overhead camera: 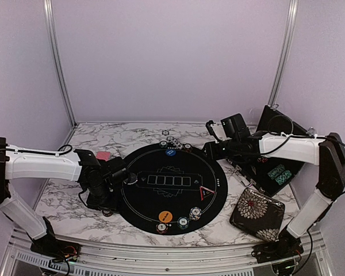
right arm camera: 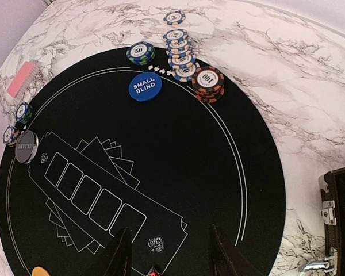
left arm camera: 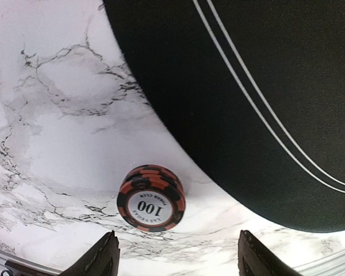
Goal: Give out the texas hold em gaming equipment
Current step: Pick up the pile of poker chips from the center of the board.
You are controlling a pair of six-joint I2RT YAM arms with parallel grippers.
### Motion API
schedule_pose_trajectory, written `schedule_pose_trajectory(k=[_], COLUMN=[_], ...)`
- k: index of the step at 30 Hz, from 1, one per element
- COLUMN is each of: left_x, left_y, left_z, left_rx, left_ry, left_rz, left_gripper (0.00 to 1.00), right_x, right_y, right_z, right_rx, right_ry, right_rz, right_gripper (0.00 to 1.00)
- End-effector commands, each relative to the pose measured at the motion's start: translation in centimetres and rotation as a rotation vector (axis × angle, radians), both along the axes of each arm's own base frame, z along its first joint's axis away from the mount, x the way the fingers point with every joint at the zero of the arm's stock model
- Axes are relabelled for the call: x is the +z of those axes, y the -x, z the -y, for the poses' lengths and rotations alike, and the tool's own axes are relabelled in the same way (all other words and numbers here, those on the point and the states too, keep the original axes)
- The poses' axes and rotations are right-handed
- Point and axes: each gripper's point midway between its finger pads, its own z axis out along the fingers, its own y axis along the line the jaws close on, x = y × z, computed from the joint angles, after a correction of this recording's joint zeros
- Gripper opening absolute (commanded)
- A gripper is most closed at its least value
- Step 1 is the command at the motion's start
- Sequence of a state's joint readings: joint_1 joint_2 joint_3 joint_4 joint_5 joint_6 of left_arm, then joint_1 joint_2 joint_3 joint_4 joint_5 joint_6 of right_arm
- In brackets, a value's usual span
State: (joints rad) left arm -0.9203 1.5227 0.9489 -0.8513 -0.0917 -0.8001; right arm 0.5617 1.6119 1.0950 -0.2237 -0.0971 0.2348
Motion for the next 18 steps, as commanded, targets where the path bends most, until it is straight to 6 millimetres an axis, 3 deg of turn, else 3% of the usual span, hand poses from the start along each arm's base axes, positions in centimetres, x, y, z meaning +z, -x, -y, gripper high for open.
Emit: schedule_pose_trajectory(k=[1,18], left_x=[-0.4,-2.5], left_y=[-0.3,-0.8], left_z=[-0.7,-1.8], left_rx=[0.008,0.007], left_ry=[0.021,0.03], left_rz=[0.004,-0.04], left_gripper=[0.72,0.72], right_x=[0.5,0.3], right_y=[-0.7,-0.8], right_z=[-0.2,-0.2], right_rx=[0.002,0.0], right_ry=[-0.014,-0.011], right_rz=[0.02,0.018], right_gripper=[0.43,0.43])
